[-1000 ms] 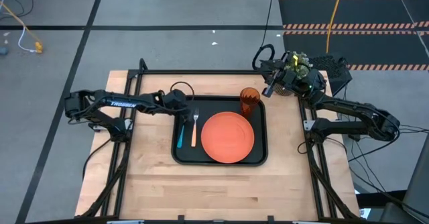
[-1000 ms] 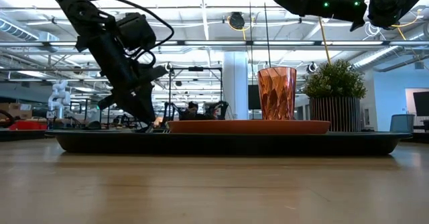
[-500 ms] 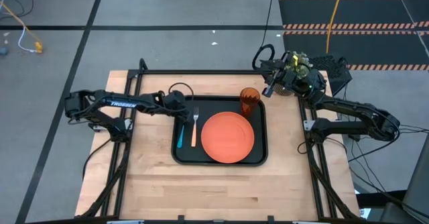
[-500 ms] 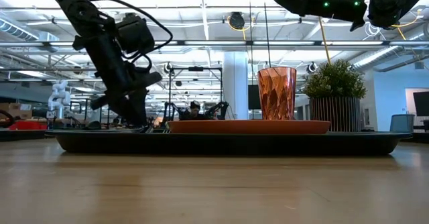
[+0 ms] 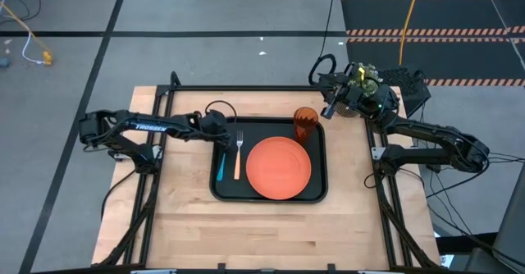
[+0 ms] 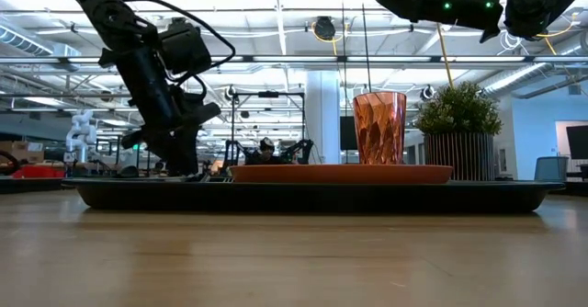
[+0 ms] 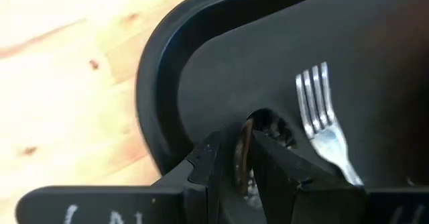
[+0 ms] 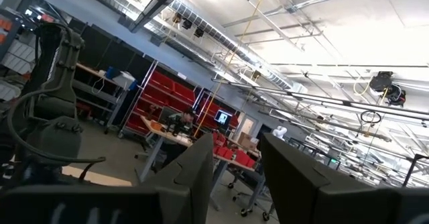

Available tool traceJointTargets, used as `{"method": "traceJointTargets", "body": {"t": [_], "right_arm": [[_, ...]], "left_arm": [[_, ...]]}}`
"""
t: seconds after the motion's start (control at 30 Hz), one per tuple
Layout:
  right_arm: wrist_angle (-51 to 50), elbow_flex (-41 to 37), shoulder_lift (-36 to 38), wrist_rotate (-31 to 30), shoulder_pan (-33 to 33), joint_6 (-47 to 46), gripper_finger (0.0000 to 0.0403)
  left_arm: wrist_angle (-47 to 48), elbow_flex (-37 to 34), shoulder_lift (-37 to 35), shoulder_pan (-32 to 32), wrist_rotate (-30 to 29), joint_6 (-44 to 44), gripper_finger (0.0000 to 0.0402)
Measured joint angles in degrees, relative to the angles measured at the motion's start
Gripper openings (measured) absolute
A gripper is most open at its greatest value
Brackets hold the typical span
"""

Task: Pick and place plate/cup/fork/spoon on tray
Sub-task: Adjust the blue spoon on the black serving tray

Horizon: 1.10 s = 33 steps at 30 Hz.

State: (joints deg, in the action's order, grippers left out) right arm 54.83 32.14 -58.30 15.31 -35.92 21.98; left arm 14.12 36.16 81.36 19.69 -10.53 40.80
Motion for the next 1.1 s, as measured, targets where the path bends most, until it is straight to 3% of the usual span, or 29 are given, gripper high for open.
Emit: {"method": "traceJointTargets", "body": {"t": [0.27,0.73,1.1], "right_arm": [[0.0,0.0,0.0,0.0,0.0,0.11,0.0118],[0.2,0.0,0.0,0.03,0.0,-0.24,0.0118],[0.15,0.0,0.0,0.04,0.02,-0.13,0.0118]], "left_arm": [[-5.28,0.04,0.01,-1.8,-0.03,-4.72,0.0081],[-6.96,0.29,8.25,-1.82,-0.34,-2.72,0.0081],[-9.39,0.13,8.59,-1.21,-0.02,-3.46,0.0081]]}}
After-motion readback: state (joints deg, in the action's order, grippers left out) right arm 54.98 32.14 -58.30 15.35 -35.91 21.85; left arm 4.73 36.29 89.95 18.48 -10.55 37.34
